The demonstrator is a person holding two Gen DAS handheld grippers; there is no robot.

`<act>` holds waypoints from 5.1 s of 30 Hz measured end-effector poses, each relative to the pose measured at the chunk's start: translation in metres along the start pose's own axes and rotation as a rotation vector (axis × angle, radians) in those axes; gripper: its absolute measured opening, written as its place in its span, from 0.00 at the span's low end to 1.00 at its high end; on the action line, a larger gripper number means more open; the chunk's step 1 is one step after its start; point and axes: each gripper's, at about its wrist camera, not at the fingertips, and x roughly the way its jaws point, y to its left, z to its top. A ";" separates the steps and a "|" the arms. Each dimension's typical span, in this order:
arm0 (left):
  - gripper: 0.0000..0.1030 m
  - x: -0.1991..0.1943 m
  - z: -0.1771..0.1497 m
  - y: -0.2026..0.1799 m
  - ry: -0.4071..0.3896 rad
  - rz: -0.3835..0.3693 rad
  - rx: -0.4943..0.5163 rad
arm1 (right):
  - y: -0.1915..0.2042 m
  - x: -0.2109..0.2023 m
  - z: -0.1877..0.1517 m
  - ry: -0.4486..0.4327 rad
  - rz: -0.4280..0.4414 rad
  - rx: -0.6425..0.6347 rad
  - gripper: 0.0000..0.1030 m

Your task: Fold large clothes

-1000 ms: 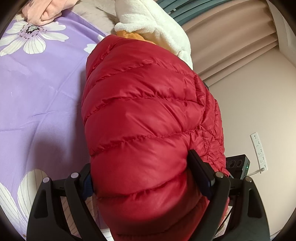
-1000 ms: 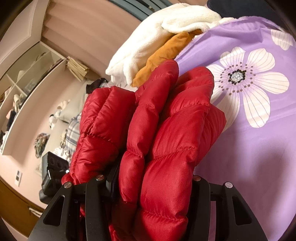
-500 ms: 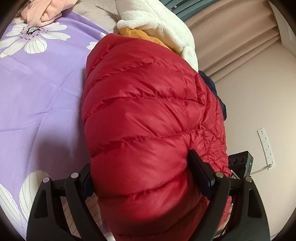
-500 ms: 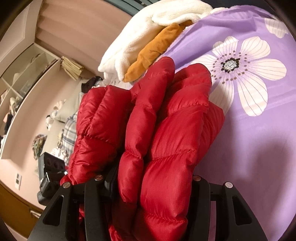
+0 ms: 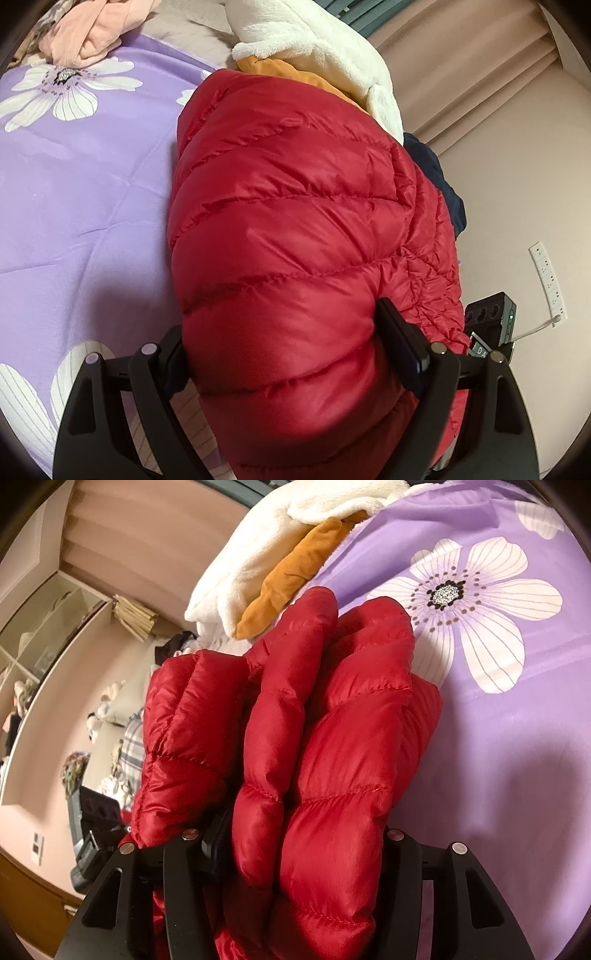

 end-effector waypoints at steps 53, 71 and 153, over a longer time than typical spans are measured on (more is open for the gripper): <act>0.88 -0.006 -0.007 -0.010 -0.014 0.144 0.060 | -0.003 0.004 0.000 0.043 -0.099 0.011 0.68; 0.88 -0.007 -0.007 -0.010 -0.015 0.146 0.060 | -0.003 0.005 0.001 0.045 -0.117 0.016 0.74; 0.89 -0.004 -0.010 -0.007 -0.013 0.146 0.058 | -0.007 -0.002 -0.002 0.039 -0.121 0.019 0.75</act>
